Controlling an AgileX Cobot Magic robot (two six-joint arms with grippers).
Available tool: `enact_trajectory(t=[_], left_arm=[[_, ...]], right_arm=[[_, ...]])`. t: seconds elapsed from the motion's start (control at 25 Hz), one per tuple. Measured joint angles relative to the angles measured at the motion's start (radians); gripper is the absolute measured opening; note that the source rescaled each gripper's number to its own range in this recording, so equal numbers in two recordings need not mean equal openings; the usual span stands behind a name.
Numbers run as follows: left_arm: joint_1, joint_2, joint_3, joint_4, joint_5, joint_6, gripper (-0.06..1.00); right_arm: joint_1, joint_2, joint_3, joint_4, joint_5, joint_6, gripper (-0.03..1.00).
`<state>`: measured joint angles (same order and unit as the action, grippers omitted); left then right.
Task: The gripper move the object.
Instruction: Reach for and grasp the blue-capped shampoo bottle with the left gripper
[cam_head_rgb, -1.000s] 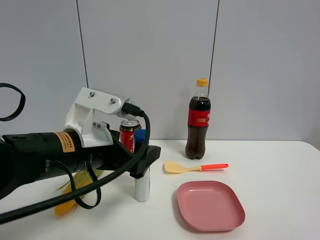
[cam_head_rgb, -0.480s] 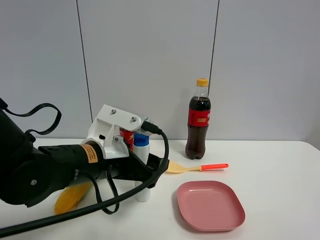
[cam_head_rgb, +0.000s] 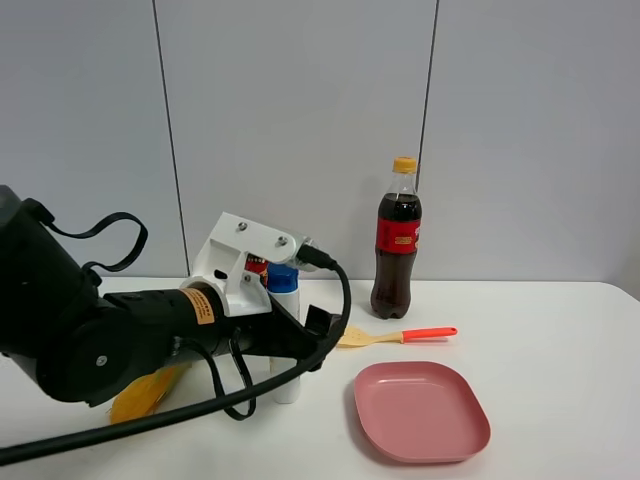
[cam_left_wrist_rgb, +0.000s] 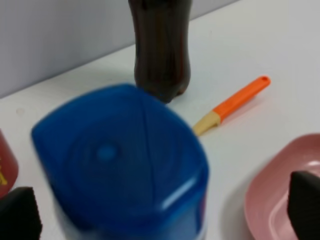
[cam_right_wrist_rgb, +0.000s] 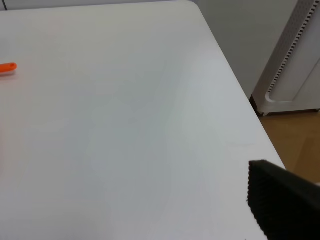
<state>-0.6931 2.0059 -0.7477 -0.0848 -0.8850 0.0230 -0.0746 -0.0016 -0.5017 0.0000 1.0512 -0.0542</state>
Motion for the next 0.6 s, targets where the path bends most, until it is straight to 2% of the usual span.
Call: enact_trajectory(t=[0.48, 0.52, 0.56, 0.6], left_arm=[[0.013, 0.041, -0.044, 0.001, 0.008, 0.0, 1.0], [0.013, 0.041, -0.044, 0.001, 0.008, 0.0, 0.98], [0.013, 0.041, -0.044, 0.001, 0.008, 0.0, 0.92], [0.013, 0.041, -0.044, 0.001, 0.009, 0.0, 0.79]], right_arm=[[0.0, 0.0, 0.0, 0.0, 0.0, 0.0, 1.0], [0.0, 0.0, 0.0, 0.0, 0.0, 0.0, 1.0], [0.0, 0.0, 0.0, 0.0, 0.0, 0.0, 1.0], [0.0, 0.0, 0.0, 0.0, 0.0, 0.0, 1.0]])
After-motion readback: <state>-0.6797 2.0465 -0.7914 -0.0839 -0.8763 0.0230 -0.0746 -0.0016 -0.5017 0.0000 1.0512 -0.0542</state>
